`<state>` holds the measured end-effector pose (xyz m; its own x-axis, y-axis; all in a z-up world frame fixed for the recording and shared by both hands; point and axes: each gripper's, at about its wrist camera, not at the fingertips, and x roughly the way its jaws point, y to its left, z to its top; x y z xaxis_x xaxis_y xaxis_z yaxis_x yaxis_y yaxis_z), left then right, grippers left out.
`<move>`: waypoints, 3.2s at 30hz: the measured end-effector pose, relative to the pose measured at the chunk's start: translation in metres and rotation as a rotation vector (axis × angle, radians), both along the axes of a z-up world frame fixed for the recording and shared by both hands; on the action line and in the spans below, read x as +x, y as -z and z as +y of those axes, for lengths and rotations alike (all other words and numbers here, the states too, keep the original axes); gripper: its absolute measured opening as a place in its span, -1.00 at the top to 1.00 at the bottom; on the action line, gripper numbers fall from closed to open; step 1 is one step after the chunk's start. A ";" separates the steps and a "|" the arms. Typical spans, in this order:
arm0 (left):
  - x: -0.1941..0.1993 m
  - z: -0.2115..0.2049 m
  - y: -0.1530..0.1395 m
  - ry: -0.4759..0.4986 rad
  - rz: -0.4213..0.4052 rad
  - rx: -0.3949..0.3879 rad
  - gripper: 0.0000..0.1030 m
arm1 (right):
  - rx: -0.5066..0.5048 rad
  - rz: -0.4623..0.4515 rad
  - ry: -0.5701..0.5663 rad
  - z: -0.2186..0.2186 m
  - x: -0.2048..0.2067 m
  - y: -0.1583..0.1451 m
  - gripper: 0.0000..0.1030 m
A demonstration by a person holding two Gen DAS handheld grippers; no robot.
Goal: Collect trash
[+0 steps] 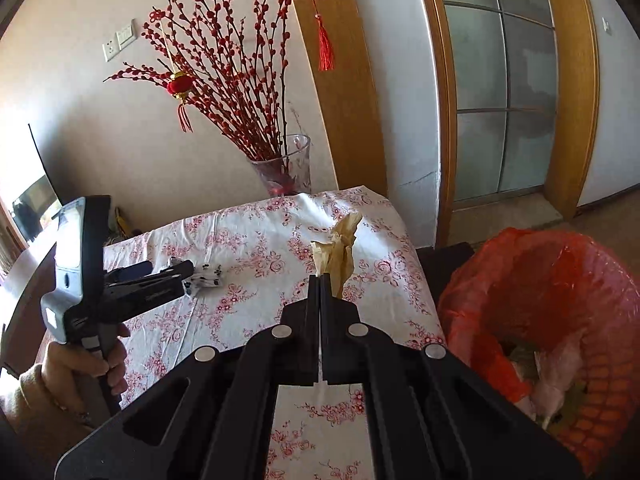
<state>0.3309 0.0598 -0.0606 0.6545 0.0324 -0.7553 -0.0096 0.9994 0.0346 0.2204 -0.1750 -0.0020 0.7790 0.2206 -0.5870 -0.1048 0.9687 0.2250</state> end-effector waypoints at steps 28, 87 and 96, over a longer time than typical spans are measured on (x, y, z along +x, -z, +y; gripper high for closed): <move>-0.110 -0.125 -0.097 0.396 -0.189 -0.155 0.72 | 0.050 -0.141 0.160 -0.098 -0.087 -0.051 0.99; -0.269 -0.126 -0.101 0.226 -0.494 0.033 -0.92 | -0.226 -0.261 0.462 -0.084 -0.209 -0.039 -0.93; -0.307 -0.096 -0.098 0.163 -0.514 0.019 -0.92 | -0.246 -0.264 0.438 -0.049 -0.231 -0.036 -0.93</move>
